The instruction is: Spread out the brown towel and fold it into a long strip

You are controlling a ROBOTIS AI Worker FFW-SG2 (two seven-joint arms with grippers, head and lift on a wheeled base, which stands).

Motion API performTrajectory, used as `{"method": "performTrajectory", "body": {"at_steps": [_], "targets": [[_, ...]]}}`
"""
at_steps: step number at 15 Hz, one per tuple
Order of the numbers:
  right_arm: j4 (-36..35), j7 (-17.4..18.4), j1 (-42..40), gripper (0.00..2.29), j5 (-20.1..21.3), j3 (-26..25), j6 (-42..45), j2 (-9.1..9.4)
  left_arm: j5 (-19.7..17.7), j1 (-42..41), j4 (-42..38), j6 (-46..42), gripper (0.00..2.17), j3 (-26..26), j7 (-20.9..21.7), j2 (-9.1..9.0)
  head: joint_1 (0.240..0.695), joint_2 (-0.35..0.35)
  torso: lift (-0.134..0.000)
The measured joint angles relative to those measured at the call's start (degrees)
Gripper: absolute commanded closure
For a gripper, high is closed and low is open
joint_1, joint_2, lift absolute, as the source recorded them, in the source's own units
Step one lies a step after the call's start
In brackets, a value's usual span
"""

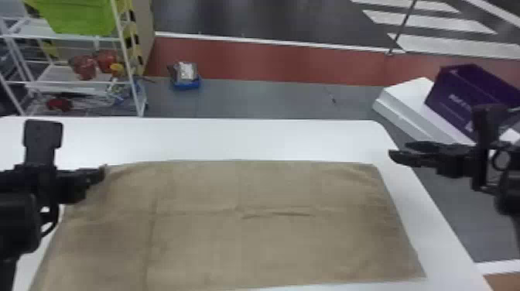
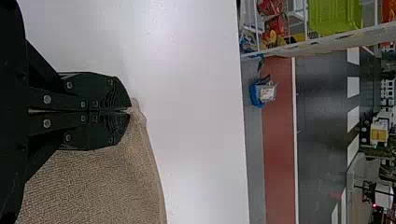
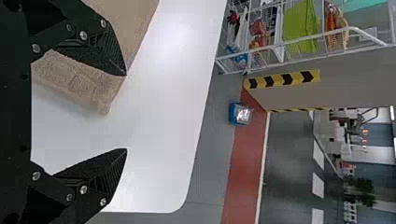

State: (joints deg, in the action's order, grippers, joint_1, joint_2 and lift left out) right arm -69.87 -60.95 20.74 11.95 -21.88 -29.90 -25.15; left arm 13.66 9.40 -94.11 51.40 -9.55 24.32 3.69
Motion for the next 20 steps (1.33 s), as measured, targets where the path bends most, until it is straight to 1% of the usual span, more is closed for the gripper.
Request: {"method": "performTrajectory", "body": {"at_steps": [2, 4, 6, 9, 11, 13, 14, 16, 17, 19, 20], "targets": [[2.99, 0.18, 1.49, 0.36, -0.08, 1.64, -1.96, -0.45, 0.03, -0.14, -0.01, -0.23, 1.27, -0.13, -0.05, 0.02, 0.695, -0.153, -0.123], [4.66, 0.84, 2.09, 0.36, 0.02, 3.0, -2.08, -0.43, -0.16, -0.17, -0.02, -0.44, 1.27, -0.34, 0.02, 0.12, 0.695, -0.145, -0.123], [5.73, 2.26, 2.33, 0.36, 0.69, 4.5, -1.64, -0.09, -0.4, -0.2, -0.02, -0.61, 1.27, -0.43, 0.02, 0.23, 0.695, -0.14, -0.123], [7.79, 5.13, 2.7, 0.36, 2.13, 6.43, 1.77, 0.34, -0.49, -0.51, -0.02, -1.17, 1.27, -0.46, 0.02, 0.27, 0.695, -0.136, -0.123], [9.83, 7.98, 3.16, 0.36, 3.53, 7.42, 5.57, 1.02, -0.5, -0.68, -0.02, -1.45, 1.27, -0.35, 0.02, 0.27, 0.695, -0.134, -0.123], [11.52, 9.94, 3.33, 0.36, 4.09, 7.96, 8.58, 1.36, -0.49, -0.7, -0.02, -1.51, 1.27, -0.24, 0.02, 0.27, 0.695, -0.133, -0.123], [12.28, 10.65, 3.44, 0.36, 4.34, 8.41, 9.58, 1.4, -0.49, -0.7, -0.02, -1.52, 1.27, -0.18, 0.02, 0.27, 0.695, -0.133, -0.123], [13.3, 10.98, 3.7, 0.38, 4.85, 9.17, 10.36, 1.42, -0.48, -0.7, -0.02, -1.52, 1.27, -0.19, 0.02, 0.27, 0.695, -0.131, -0.123], [13.8, 10.96, 3.91, 0.54, 5.04, 9.51, 10.51, 1.43, -0.48, -0.68, -0.02, -1.52, 1.27, -0.27, 0.05, 0.3, 0.695, -0.13, -0.123], [14.93, 10.94, 4.5, 1.12, 5.33, 9.92, 10.76, 1.51, -0.53, -0.63, -0.01, -1.59, 1.27, -0.39, 0.24, 0.35, 0.695, -0.127, -0.123], [15.67, 10.87, 4.87, 1.36, 5.43, 10.2, 11.08, 1.54, -0.56, -0.62, 0.04, -1.66, 1.27, -0.49, 0.38, 0.39, 0.695, -0.125, -0.123]]}}
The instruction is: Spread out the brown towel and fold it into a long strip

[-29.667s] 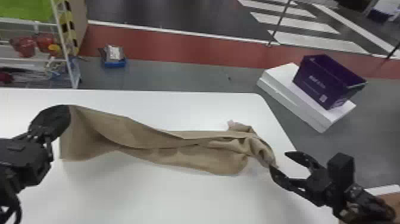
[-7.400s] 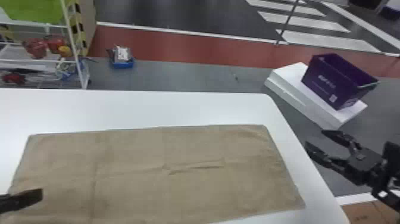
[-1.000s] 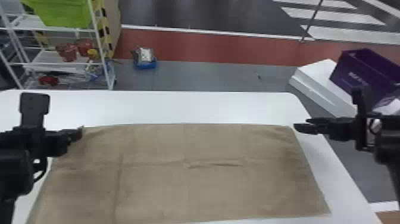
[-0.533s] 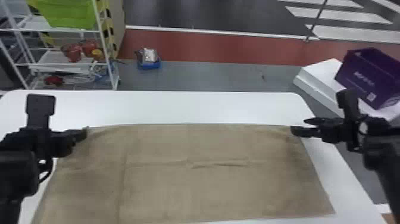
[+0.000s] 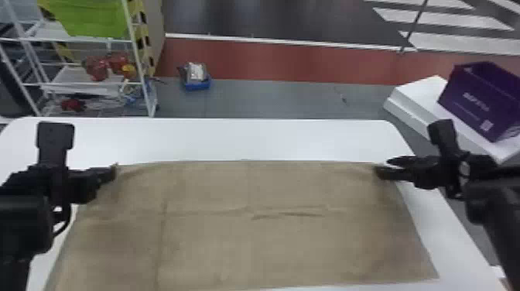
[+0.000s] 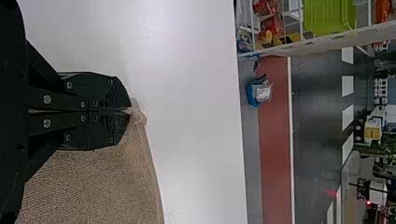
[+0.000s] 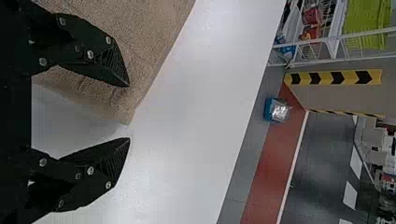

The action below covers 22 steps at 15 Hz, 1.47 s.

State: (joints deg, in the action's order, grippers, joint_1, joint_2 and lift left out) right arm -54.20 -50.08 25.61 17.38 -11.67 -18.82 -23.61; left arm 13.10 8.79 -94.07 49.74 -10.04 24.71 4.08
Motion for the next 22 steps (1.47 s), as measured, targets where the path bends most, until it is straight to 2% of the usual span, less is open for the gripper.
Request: {"method": "performTrajectory", "body": {"at_steps": [1, 3, 7, 10, 16, 22], "targets": [[0.32, -0.23, 0.17, 1.42, 0.02, 0.19, 0.17, 0.08, -0.01, 0.0, 0.02, -0.03, 1.27, -0.08, 0.07, 0.03, 0.695, -0.122, -0.123], [0.38, -1.27, 0.41, 1.68, 0.02, 0.38, 0.23, 0.21, -0.01, 0.0, 0.03, -0.04, 1.36, -0.32, 0.21, 0.05, 0.695, -0.114, -0.123], [-0.79, -3.34, 0.53, 1.68, -0.15, 0.1, -0.15, 0.23, -0.02, -0.01, -0.03, -0.04, 1.36, -1.04, 0.26, 0.05, 0.695, -0.103, -0.123], [-4.2, -5.45, -0.88, 1.68, -0.89, -1.39, -0.95, 0.23, -0.04, -0.97, -1.56, 0.11, 1.36, -1.27, 0.26, 0.01, 0.695, -0.099, -0.123], [-8.64, -9.48, -3.62, 1.68, -0.76, -4.56, 3.11, -0.51, -0.32, -4.11, -7.84, 0.06, 1.36, -3.41, 0.43, -0.13, 0.695, -0.092, -0.123], [-16.45, -12.73, -9.35, 1.67, -2.95, -8.25, 5.01, -0.15, -3.2, -9.19, -16.2, 0.13, 1.36, -5.61, 1.79, -0.41, 0.695, -0.089, -0.123]]}}
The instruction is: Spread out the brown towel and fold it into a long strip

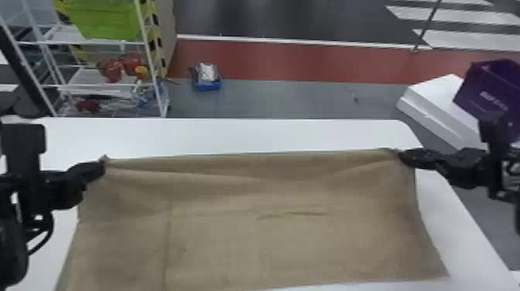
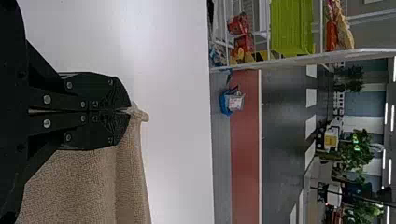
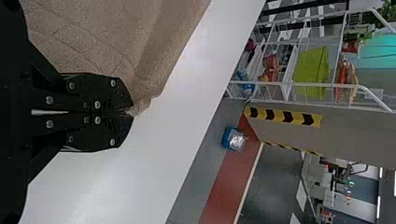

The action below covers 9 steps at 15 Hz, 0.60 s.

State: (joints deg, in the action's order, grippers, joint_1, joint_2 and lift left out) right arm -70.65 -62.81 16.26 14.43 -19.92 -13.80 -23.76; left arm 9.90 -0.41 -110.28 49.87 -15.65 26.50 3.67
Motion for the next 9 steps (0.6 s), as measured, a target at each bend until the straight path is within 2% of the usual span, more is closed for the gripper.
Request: {"method": "performTrajectory", "body": {"at_steps": [4, 9], "targets": [[-4.12, -0.72, -1.92, 1.67, -1.15, -2.01, -1.51, 0.21, -1.26, -1.39, -2.36, 0.05, 1.36, -0.04, -0.06, -0.33, 0.695, -0.098, -0.123], [-9.41, -2.66, -6.58, 1.67, -3.58, -4.63, 0.02, 0.35, -5.6, -7.15, -8.14, -3.85, 1.36, -1.0, -0.2, -0.86, 0.695, -0.113, -0.123]]}}
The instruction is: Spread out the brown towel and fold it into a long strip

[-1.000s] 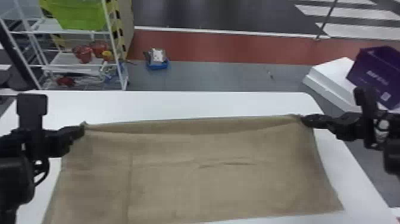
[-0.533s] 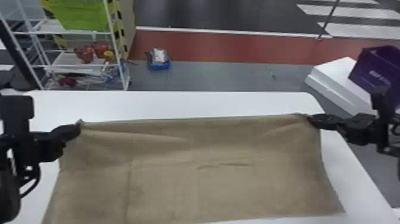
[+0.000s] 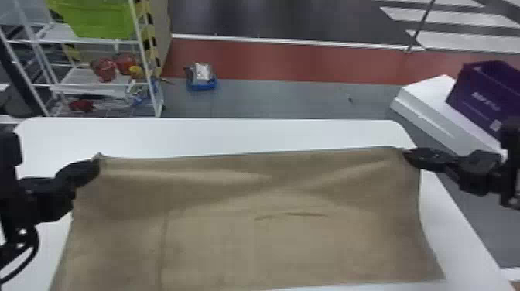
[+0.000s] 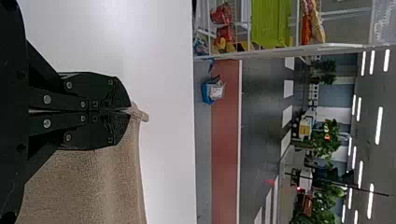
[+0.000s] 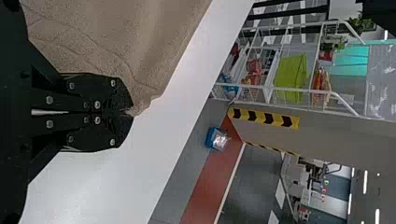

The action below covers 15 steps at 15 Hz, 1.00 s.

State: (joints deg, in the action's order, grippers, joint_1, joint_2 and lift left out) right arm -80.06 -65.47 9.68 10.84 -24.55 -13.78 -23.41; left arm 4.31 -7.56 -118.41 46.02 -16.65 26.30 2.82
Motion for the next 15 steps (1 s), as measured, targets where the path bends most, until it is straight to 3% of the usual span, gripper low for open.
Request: {"method": "performTrajectory", "body": {"at_steps": [7, 15], "targets": [[-5.24, -1.7, -10.75, 1.67, -6.51, -5.28, 11.02, 0.22, -7.0, -9.95, -1.23, -25.84, 1.36, -2.5, -0.39, -1.84, 0.695, -0.133, -0.123], [-6.65, -2.64, -18.72, 1.67, -10.49, -8.36, 20.64, 0.79, -13.01, -16.79, 5.52, -48.66, 1.35, -3.99, 0.13, -2.35, 0.695, -0.133, -0.123]]}}
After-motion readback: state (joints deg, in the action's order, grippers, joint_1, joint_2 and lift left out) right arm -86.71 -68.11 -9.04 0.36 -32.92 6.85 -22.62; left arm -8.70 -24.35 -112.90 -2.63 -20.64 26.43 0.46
